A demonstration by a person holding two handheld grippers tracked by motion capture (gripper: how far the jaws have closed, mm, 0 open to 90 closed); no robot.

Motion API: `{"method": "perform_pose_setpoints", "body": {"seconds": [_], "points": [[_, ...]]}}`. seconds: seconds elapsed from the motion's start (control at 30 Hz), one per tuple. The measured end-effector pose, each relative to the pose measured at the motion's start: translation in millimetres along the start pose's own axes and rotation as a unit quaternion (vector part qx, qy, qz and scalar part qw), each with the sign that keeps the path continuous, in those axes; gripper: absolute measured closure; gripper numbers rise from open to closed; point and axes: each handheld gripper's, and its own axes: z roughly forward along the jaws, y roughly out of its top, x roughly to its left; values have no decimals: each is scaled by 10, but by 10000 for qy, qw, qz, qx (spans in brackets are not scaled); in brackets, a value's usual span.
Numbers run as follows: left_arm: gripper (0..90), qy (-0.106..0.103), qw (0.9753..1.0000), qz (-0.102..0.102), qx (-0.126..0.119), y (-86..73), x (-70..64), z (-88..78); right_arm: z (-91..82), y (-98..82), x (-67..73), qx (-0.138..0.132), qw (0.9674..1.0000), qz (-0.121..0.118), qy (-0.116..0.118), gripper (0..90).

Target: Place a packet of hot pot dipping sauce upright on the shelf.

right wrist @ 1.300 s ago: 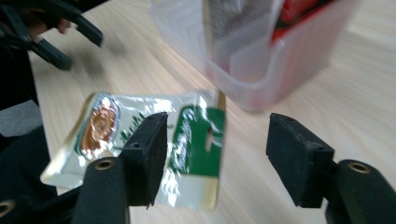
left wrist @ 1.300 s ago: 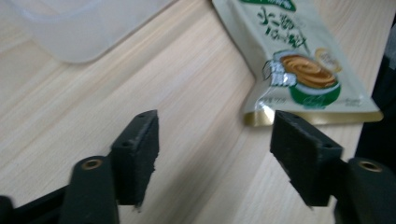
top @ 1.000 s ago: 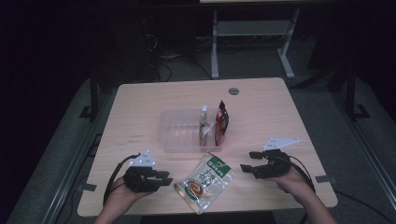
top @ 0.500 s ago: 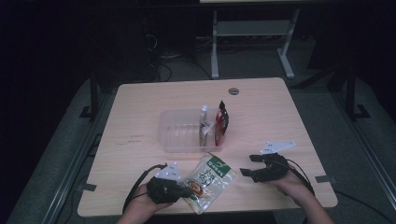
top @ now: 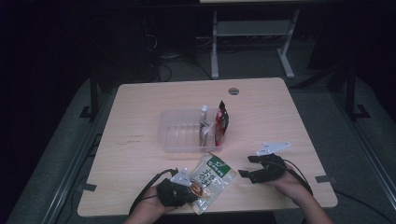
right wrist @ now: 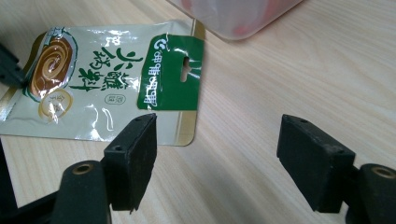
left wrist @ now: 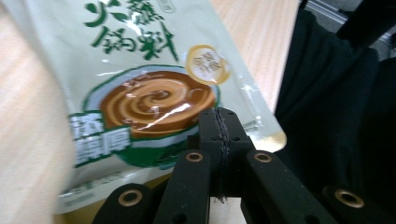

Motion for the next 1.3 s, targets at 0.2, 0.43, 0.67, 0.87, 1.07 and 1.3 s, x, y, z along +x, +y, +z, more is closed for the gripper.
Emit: {"method": "perform_pose_setpoints", "body": {"seconds": [0.2,0.43,0.67,0.87,1.07,1.3], "points": [[896,185,9995,-221,-103,-48,111,-76,32,-2,14,71,9999,-86,30,283],[896,277,9987,-397,-180,-86,213,-139,140,96,61,44,9999,-138,31,673],[896,285,9988,-389,-107,-80,213,-144,406,324,165,47,9988,-476,129,896],[896,291,9988,-376,-110,-83,213,-146,640,412,227,285,9972,-683,135,896],[896,358,9987,-353,-103,-75,235,-156,692,367,235,470,9956,-816,8,896],[895,476,9981,-362,-119,-68,303,-170,670,366,257,578,9945,-877,34,897]]}}
